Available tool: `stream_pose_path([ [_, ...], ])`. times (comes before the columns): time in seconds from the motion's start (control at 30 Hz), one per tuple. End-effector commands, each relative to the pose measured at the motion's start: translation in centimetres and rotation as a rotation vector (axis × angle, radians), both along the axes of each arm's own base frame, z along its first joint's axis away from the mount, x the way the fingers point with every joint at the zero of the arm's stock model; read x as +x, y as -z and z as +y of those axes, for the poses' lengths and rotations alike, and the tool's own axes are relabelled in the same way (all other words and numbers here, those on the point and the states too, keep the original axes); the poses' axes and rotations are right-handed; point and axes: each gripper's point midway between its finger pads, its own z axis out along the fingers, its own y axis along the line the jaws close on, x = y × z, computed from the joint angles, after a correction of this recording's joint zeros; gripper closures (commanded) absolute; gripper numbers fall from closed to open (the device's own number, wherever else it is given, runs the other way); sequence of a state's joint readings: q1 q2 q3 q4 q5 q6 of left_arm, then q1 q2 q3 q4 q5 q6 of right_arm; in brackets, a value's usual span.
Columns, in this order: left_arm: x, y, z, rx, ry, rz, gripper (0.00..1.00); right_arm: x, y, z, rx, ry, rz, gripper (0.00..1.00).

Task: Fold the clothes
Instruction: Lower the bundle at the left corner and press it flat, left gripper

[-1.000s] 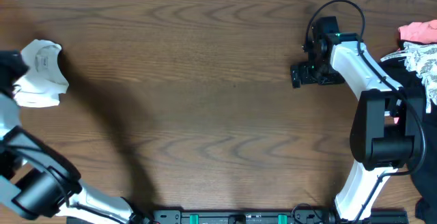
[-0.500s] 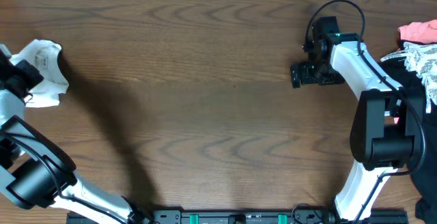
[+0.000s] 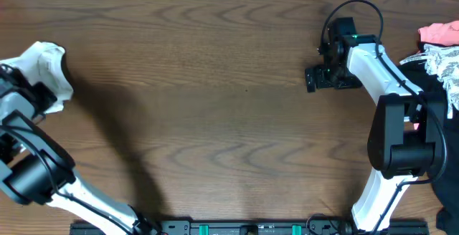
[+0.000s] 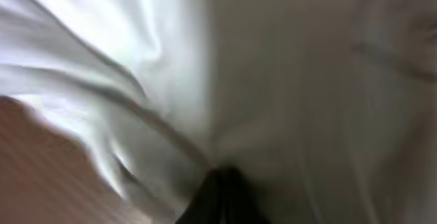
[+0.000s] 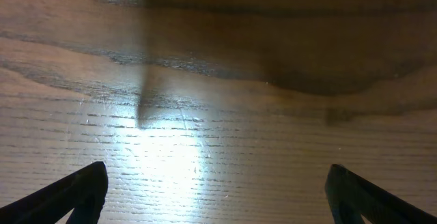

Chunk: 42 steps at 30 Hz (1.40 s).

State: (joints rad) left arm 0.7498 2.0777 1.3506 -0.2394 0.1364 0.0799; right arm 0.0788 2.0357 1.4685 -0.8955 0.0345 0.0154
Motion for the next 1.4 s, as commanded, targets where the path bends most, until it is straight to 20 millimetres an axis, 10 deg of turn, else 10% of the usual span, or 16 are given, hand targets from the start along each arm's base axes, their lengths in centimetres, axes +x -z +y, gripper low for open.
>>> stream_pose_path([
  [0.0,-0.9,2.8,-0.3,-0.022,0.002,0.071,0.94,-0.2,0.4,-0.4,-0.006,0.021,0.009,0.01],
  [0.2,-1.5,1.7,-1.0,-0.044,-0.009,0.086,0.94,-0.2,0.4,-0.4,-0.006,0.021,0.009,0.01],
  [0.57,0.3,-10.5,-1.6,0.042,-0.043,-0.157,0.94,-0.2,0.4,-0.4,-0.006,0.021,0.009,0.01],
  [1.37,-2.5,-2.0,-4.5,0.058,0.234,0.25,0.94,-0.2,0.4,-0.4,-0.006,0.021,0.009,0.01],
])
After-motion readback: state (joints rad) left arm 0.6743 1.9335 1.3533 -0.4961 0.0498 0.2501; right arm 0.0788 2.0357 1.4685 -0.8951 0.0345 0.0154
